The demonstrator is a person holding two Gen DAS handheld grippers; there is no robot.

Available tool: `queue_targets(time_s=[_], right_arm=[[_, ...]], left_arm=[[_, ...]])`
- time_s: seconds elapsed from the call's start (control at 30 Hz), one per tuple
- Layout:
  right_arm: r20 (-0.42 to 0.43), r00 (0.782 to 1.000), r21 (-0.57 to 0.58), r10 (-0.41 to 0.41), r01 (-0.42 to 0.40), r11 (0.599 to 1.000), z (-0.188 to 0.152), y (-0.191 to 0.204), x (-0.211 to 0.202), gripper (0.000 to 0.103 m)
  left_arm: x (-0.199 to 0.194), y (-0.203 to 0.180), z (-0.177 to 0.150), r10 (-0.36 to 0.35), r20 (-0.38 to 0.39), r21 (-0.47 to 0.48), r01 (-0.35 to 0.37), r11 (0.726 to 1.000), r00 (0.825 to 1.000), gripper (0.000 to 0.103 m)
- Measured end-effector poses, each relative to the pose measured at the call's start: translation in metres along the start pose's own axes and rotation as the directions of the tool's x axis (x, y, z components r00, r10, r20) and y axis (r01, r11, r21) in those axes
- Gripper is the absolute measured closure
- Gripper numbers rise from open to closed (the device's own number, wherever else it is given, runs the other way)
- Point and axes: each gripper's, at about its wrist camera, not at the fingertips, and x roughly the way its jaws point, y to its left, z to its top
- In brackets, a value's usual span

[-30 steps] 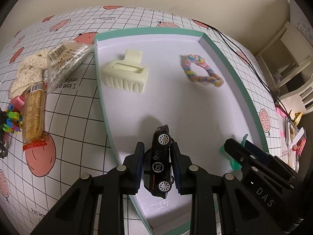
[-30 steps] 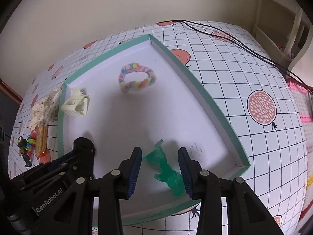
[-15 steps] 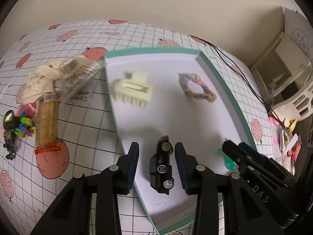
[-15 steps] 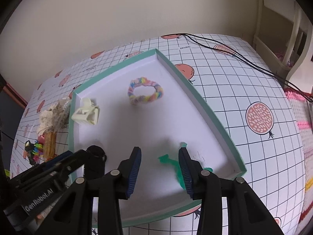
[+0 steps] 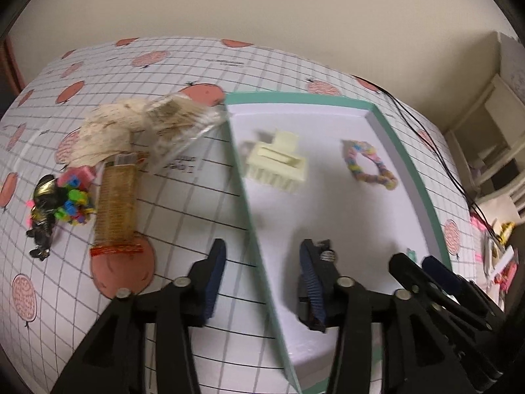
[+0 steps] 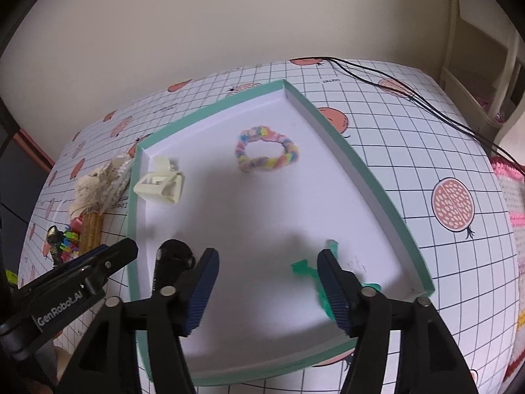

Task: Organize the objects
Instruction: 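Open both tools to release the car and green toy in the tray, then move both tools back toward the remaining pile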

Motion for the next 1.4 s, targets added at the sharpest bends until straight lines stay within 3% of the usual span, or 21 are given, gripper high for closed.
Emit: queue_targets(time_s=[0.1,0.2,0.23,0.47,0.53,0.83,1.4], right_arm=[[0.005,1.0,-0.013,0.009,-0.009,1.0,0.0,0.004,0.0,0.029],[0.01,1.0,-0.019,0.02,-0.019,1.0,0.0,0.007,0.001,0.014],[0.011,1.0,-0.021,0.023,-0.022,1.0,0.0,0.008,0.001,0.011],[0.027,1.0,-0.028,0.011,-0.01,1.0,0.0,0.01,0.0,0.0],[0.036,0.999,-0.035,0.0,0.002,0.999,0.0,0.01,-0.001,0.0],[0.05,0.998,-0.044,-0.032,0.034,0.998,0.001,0.01,-0.002,0.0],[0.107,0.994,-0.066,0.001,0.006,0.998,0.012,0.043,-0.016,0.0]], left_arm=[[0.001,0.009,0.001,0.039,0.005,-0.025,-0.039,0.999,0.999,0.045],[0.0,0.018,0.0,0.072,0.021,-0.052,-0.071,0.996,0.997,0.027],[-0.001,0.02,0.0,0.079,0.026,-0.06,-0.077,0.995,0.997,0.026],[-0.002,0.033,0.0,0.108,0.048,-0.102,-0.102,0.99,0.993,0.01],[-0.004,0.036,-0.002,0.127,0.064,-0.109,-0.12,0.987,0.99,0.0],[-0.005,0.039,0.003,0.135,0.082,-0.116,-0.125,0.985,0.987,0.0],[-0.039,0.057,0.013,0.111,0.167,-0.105,-0.094,0.99,0.98,0.0]])
